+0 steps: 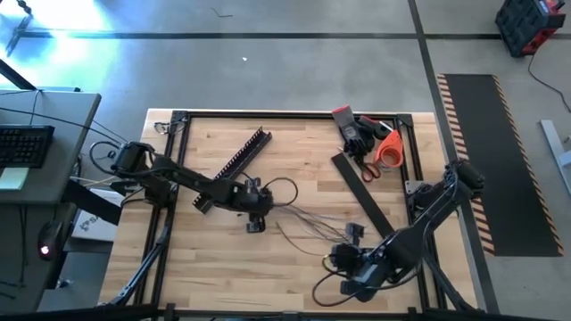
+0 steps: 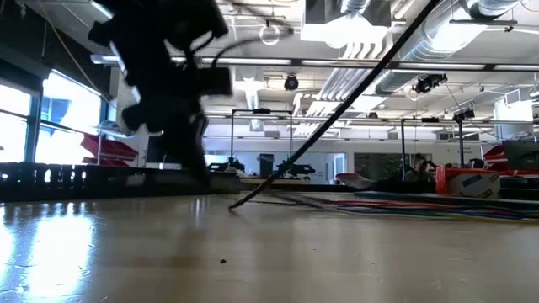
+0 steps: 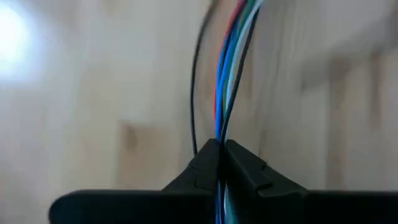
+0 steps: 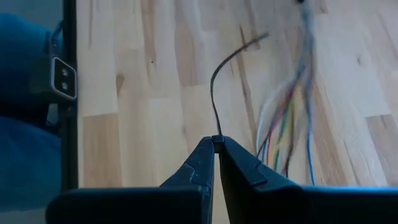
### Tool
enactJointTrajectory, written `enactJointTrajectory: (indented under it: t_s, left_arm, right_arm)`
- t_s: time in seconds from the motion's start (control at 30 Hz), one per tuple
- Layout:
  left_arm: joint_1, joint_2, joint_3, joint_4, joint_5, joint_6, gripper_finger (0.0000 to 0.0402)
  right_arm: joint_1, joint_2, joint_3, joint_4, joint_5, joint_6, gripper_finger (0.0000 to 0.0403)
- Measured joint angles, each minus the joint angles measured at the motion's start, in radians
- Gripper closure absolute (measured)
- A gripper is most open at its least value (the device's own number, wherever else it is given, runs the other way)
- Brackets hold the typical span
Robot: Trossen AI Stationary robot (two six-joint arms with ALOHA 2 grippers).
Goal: Ziptie cables
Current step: Wrap the cables with a black zip tie
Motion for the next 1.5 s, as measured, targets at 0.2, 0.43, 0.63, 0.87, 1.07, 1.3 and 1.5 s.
enactJointTrajectory:
  t_s: [0.2,0.43,0.63,0.87,1.07,1.3,1.5]
  left_arm:
    - [-0.009,-0.074,0.029,0.002,0.005,-0.004,0.0401]
    - [-0.040,-0.085,0.019,-0.020,0.056,-0.046,0.0401]
    - [-0.076,-0.028,-0.013,0.009,0.041,-0.065,0.0401]
    - [-0.101,0.008,-0.045,0.089,-0.003,-0.067,0.0376]
    - [-0.116,-0.002,-0.044,0.166,0.024,-0.024,0.0298]
    - [-0.143,0.072,-0.074,0.591,0.037,0.235,0.0267]
    - [-0.128,0.181,-0.072,0.802,0.024,0.319,0.0271]
  right_arm:
    - [-0.045,0.103,0.095,-0.065,-0.035,0.033,0.0403]
    - [-0.106,0.221,0.177,-0.197,-0.046,0.214,0.0403]
    - [-0.150,0.299,0.177,-0.095,-0.047,0.164,0.0403]
    - [-0.203,0.330,0.159,-0.028,-0.026,0.032,0.0403]
    - [-0.245,0.330,0.137,0.001,-0.039,-0.013,0.0403]
    - [-0.300,0.331,0.137,0.022,-0.097,-0.054,0.0403]
    - [-0.333,0.329,0.137,0.024,-0.138,-0.077,0.0403]
